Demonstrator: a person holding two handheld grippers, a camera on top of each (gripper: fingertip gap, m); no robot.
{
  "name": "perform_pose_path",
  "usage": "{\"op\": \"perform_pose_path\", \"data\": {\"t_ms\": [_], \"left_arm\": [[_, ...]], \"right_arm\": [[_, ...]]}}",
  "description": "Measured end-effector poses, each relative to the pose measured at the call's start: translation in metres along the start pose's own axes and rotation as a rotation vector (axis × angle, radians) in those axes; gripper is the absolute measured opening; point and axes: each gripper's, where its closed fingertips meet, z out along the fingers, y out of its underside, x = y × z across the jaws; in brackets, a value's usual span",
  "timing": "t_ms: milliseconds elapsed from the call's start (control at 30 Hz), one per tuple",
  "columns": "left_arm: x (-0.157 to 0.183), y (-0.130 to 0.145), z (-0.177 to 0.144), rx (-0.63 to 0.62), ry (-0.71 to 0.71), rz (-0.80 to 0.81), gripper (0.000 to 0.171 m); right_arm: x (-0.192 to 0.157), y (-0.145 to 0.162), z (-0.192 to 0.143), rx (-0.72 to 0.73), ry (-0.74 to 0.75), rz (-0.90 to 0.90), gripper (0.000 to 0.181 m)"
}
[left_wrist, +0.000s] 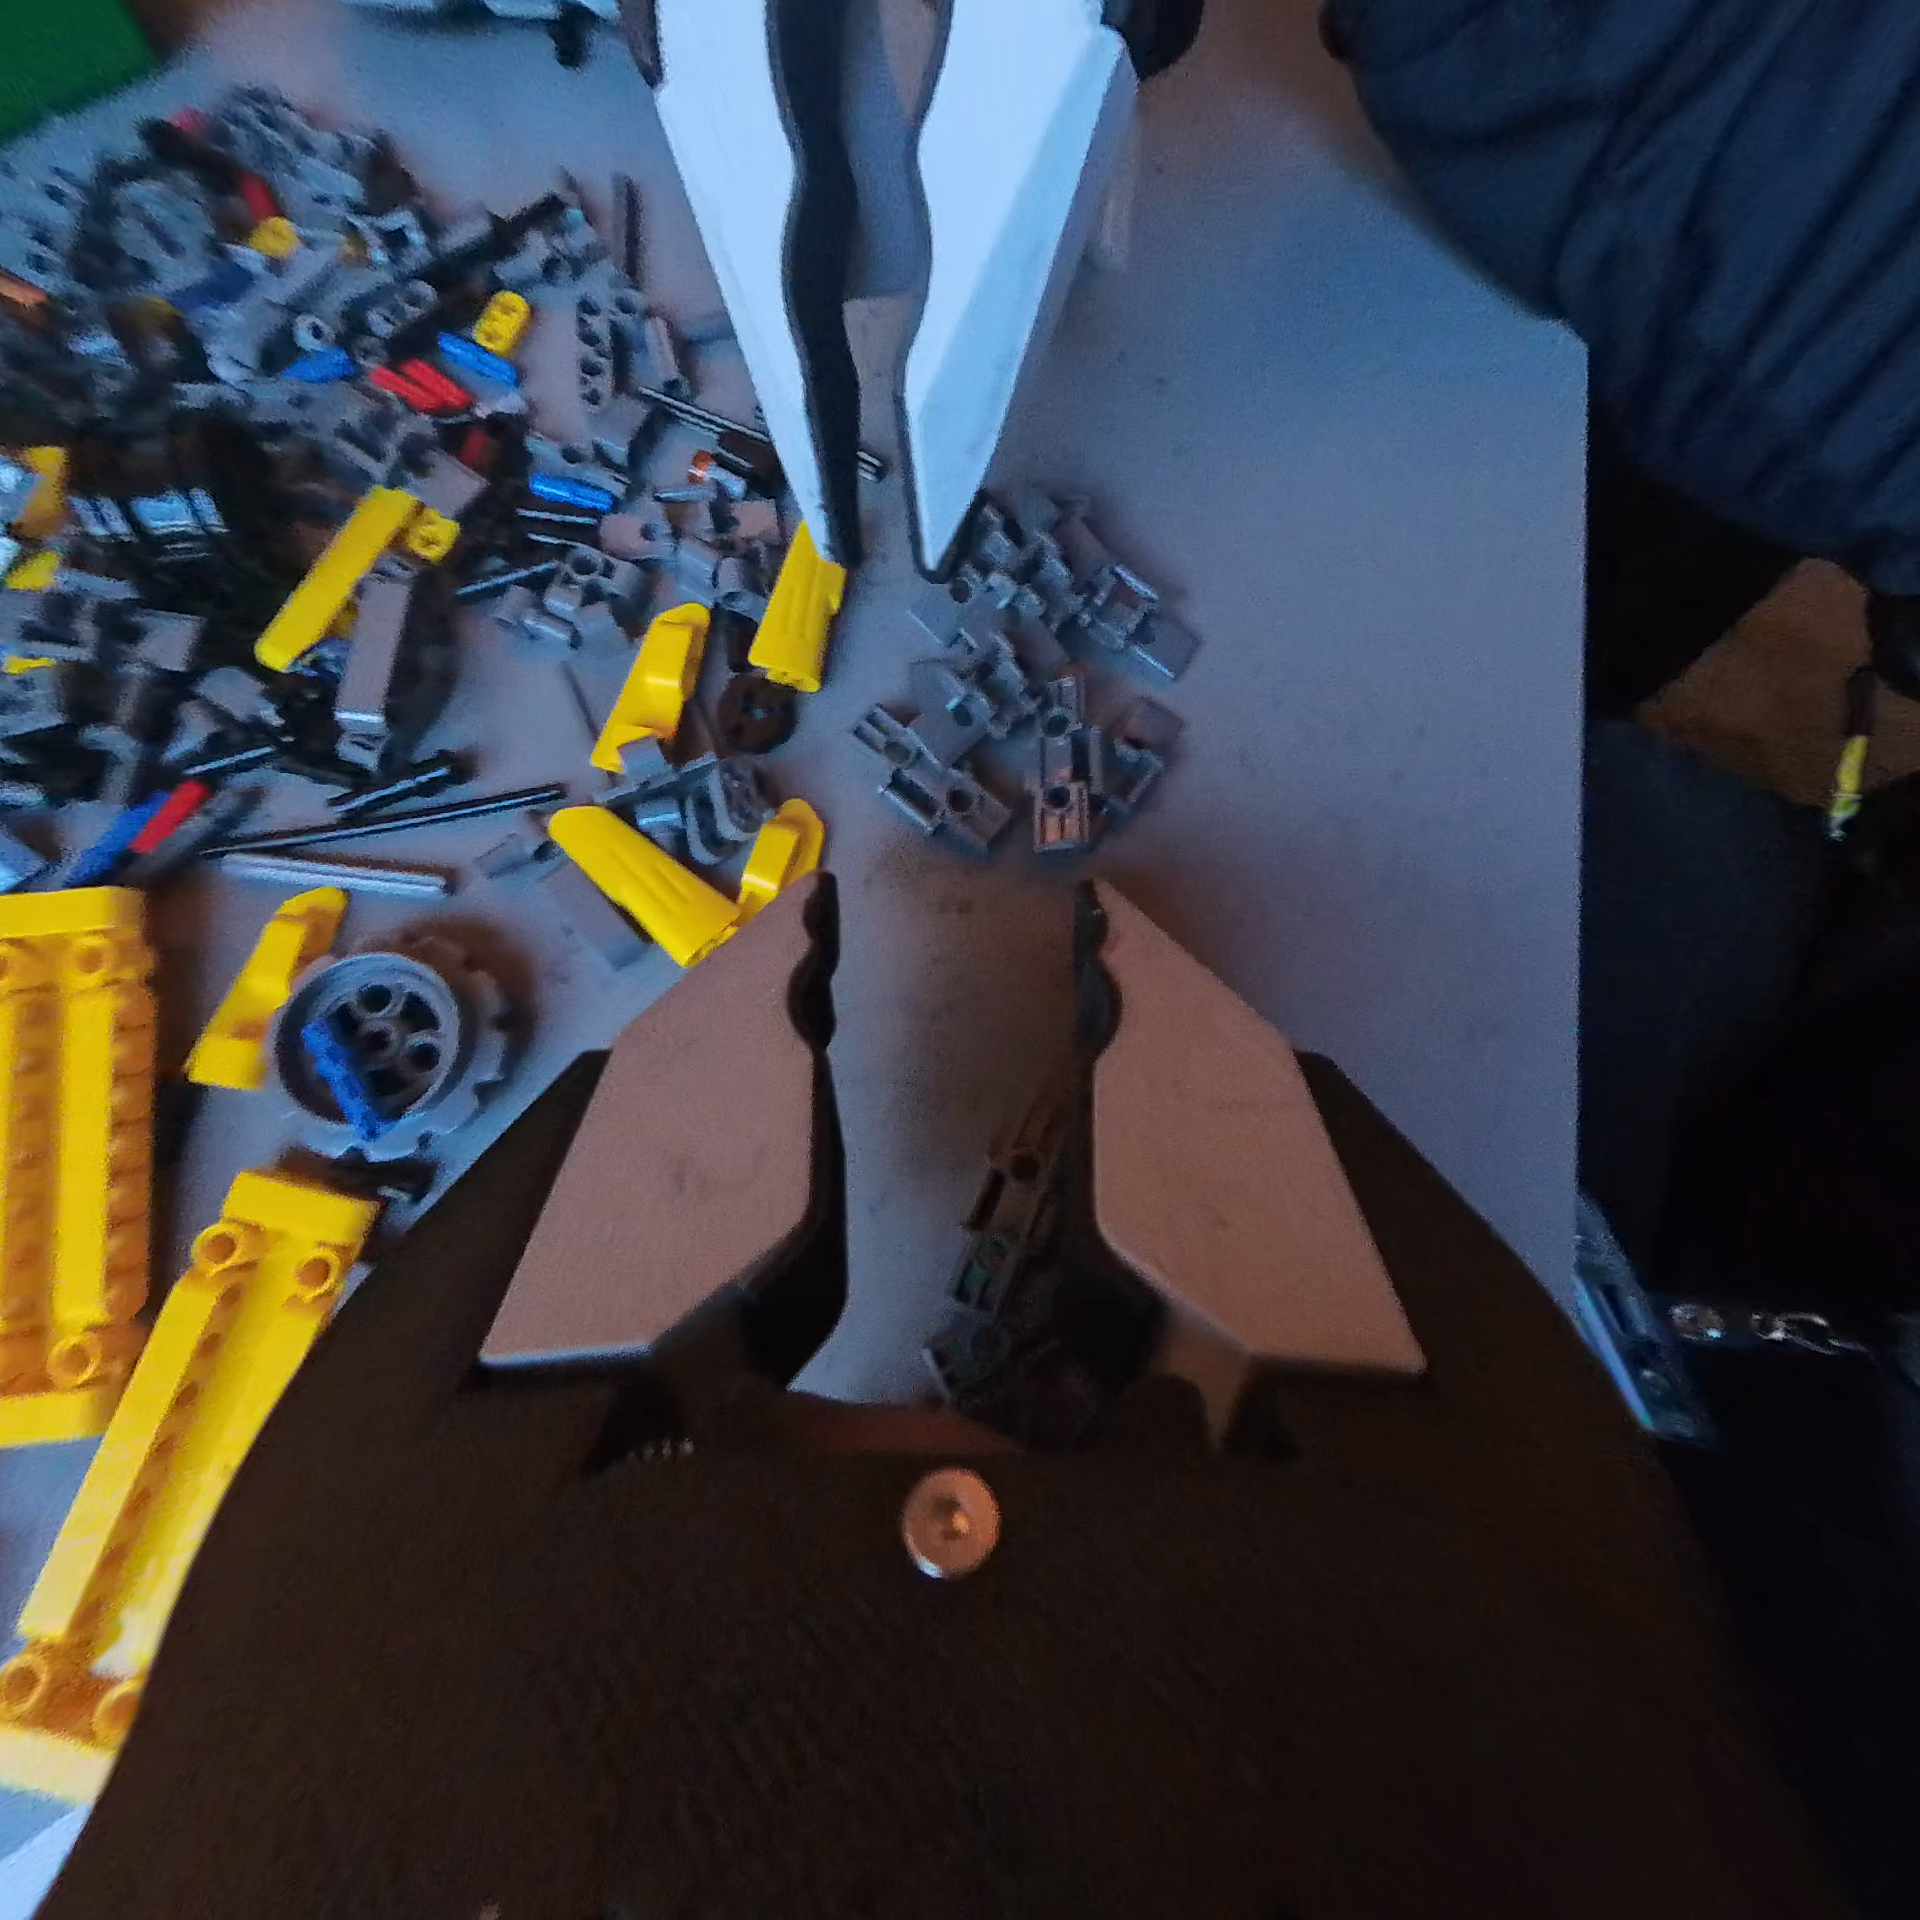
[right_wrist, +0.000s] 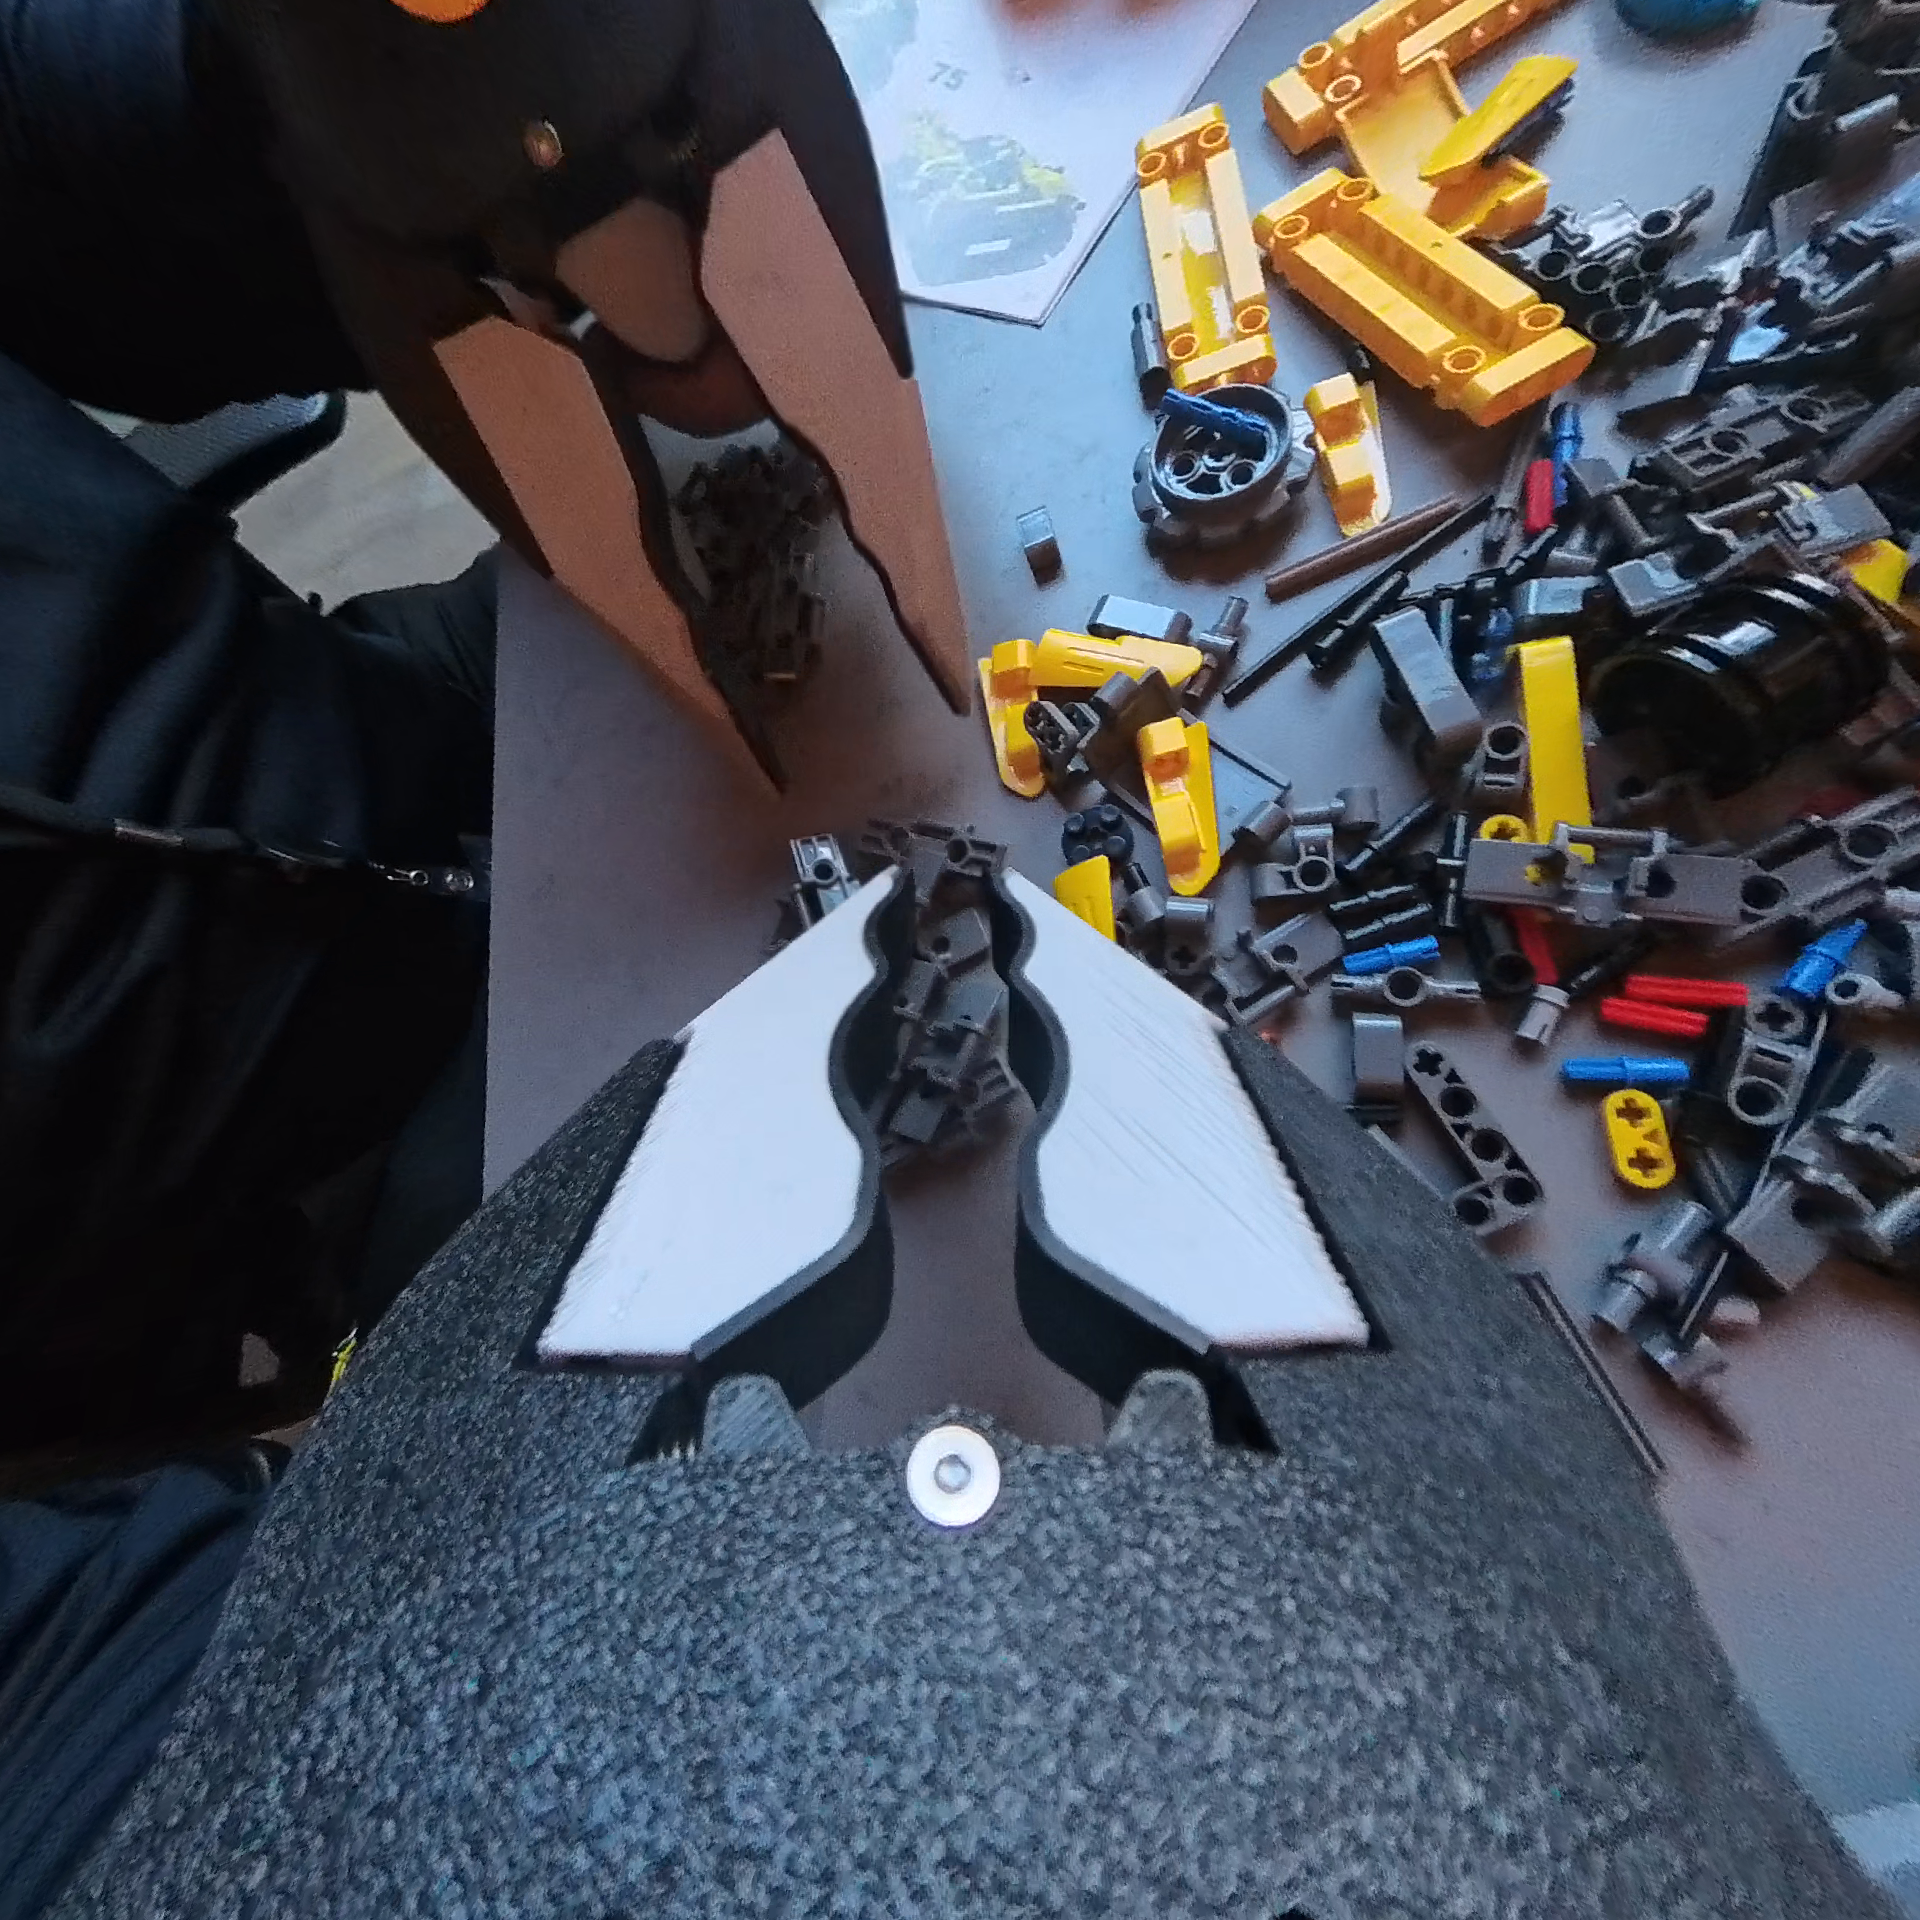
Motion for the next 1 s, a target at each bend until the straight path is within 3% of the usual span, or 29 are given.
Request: {"op": "perform_pose_path", "data": {"t_ms": [200, 567, 733, 900, 1000], "left_arm": [[0.009, -0.002, 0.017, -0.068, 0.058, 0.052, 0.044], [0.031, -0.012, 0.026, -0.067, 0.169, 0.067, 0.042], [0.027, -0.024, 0.014, -0.009, 0.159, 0.052, 0.043], [-0.02, -0.04, -0.018, 0.091, -0.012, -0.043, 0.04], [-0.041, -0.042, -0.033, 0.148, -0.089, -0.105, 0.04]], "right_arm": [[0.011, 0.019, -0.002, -0.062, 0.036, 0.034, 0.006], [-0.001, 0.033, 0.012, -0.162, -0.011, 0.003, 0.005], [0.009, 0.01, -0.003, -0.033, 0.051, -0.005, 0.006], [0.057, -0.03, -0.046, 0.258, 0.298, 0.09, 0.008], [0.088, -0.029, -0.06, 0.307, 0.445, 0.176, 0.019]]}}
